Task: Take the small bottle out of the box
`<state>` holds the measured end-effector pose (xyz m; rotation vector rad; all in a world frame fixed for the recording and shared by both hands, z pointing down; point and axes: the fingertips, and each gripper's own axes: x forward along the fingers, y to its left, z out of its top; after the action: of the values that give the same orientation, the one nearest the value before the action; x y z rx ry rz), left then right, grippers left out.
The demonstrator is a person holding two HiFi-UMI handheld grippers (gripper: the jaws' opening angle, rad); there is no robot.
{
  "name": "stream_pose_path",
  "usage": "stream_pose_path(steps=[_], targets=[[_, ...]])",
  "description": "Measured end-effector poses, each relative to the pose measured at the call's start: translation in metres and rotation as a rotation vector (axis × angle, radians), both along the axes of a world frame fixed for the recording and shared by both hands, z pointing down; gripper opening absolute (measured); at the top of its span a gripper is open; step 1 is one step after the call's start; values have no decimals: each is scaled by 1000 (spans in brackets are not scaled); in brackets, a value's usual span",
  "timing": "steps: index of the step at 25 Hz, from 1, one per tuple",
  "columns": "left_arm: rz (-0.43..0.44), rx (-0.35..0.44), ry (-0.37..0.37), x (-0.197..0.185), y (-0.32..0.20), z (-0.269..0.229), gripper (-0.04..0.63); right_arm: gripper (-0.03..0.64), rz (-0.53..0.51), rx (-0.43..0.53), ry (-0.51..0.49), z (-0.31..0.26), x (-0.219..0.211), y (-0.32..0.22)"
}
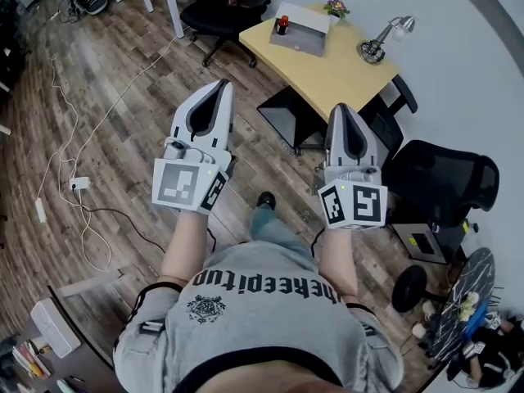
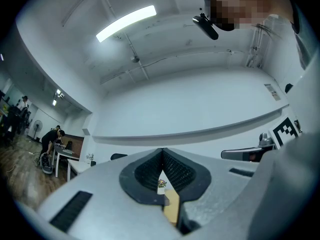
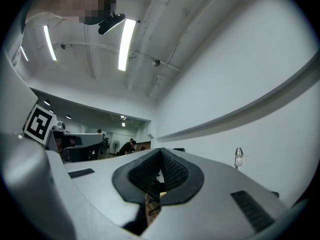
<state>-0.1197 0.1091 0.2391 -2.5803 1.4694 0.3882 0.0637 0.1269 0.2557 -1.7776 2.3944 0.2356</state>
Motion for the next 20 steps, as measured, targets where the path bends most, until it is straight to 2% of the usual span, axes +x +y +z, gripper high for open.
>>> stream_pose_path(steps=[10,20], targets=[[-18,15,-9,36,-93,-11,3,2,-29,16,-2,-11,34,-99],[-54,24,-19,63,-164,-14,3,2,-66,30,-3,-15,59,-176]])
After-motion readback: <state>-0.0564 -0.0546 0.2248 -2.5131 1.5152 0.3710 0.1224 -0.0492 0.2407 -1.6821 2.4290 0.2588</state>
